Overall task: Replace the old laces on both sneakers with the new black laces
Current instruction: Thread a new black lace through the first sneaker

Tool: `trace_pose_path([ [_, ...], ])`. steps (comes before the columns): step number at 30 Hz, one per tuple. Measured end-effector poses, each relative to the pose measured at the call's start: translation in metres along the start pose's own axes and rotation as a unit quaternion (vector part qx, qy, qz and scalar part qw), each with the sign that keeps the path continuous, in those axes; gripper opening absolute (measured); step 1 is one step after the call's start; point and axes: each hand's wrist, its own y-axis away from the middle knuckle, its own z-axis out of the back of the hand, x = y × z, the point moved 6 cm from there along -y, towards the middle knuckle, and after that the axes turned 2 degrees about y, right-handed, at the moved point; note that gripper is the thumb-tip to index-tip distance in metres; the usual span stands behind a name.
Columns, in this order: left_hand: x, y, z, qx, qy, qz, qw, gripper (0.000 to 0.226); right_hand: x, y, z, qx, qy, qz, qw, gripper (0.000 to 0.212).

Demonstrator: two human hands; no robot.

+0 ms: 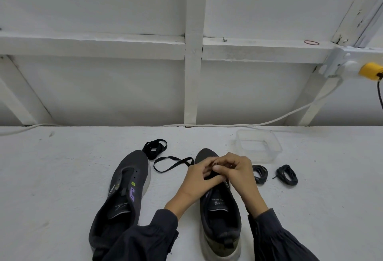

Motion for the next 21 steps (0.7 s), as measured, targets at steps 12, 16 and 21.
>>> trace_pose_path([
  [12,0.009,-0.003,-0.003,-0.013,-0.001,0.015,1.0,0.028,0.077,-0.039,0.015,-0.002,-0.15,0.041,0.988,0.015],
  [16,0.009,-0.004,-0.001,-0.021,0.009,0.031,0.999,0.024,0.084,-0.06,0.014,-0.028,-0.219,0.032,0.975,0.016],
  [21,0.013,-0.007,0.0,-0.046,0.069,0.054,0.995,0.012,0.05,-0.066,0.009,-0.008,-0.145,-0.023,0.989,0.025],
])
